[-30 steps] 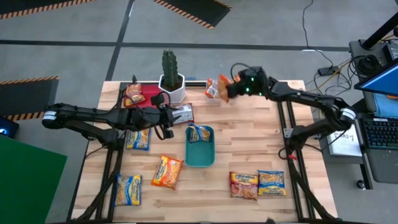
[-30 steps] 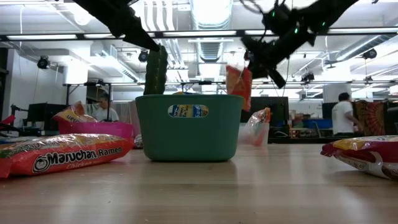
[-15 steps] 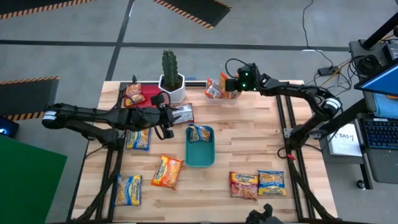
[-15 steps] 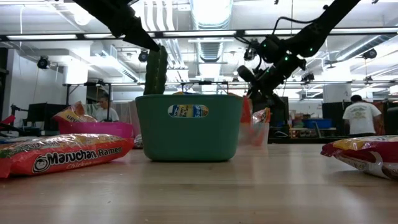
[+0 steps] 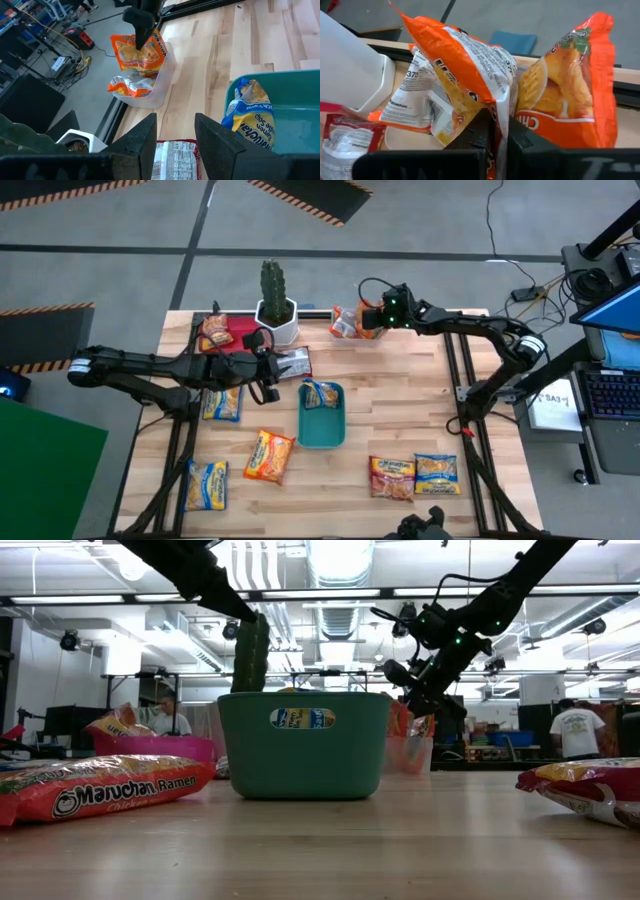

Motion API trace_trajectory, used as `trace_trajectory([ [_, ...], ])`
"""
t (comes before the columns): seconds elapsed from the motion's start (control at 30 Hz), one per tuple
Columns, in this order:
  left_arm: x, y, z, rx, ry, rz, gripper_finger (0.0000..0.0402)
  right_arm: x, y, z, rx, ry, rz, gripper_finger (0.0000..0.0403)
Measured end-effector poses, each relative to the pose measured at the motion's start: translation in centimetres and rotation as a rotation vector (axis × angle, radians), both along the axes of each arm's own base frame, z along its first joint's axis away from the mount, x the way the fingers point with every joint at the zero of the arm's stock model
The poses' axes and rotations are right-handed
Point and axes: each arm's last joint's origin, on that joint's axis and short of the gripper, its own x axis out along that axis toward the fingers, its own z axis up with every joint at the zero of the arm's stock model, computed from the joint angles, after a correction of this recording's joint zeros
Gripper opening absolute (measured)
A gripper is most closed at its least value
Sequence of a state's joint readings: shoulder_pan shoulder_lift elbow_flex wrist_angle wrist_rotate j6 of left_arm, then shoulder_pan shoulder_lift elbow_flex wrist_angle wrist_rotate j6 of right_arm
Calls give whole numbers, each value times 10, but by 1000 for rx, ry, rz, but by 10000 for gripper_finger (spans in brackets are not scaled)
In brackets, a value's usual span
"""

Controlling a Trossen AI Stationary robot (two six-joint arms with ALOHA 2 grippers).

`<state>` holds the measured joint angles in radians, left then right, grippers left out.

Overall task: Sort Maruchan noodles
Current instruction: Put the orange noodle pack into the transparent bin

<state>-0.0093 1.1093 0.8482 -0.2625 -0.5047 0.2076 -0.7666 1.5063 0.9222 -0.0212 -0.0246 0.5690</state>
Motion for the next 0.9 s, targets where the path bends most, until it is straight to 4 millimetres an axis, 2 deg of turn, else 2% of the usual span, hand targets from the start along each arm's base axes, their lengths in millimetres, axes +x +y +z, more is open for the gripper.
trace_trajectory([
  [0.37,0,0,0,-6,-4,4,116,0,0,1,-3,3,1,105],
  [0.5,0,0,0,-7,-4,4,116,-3,2,8,-17,-11,1,124],
  [0.67,-1,0,0,13,15,-7,116,-8,8,25,-49,-38,4,128],
  [0.9,-2,1,1,74,41,-16,116,-14,19,51,-170,-61,65,100],
])
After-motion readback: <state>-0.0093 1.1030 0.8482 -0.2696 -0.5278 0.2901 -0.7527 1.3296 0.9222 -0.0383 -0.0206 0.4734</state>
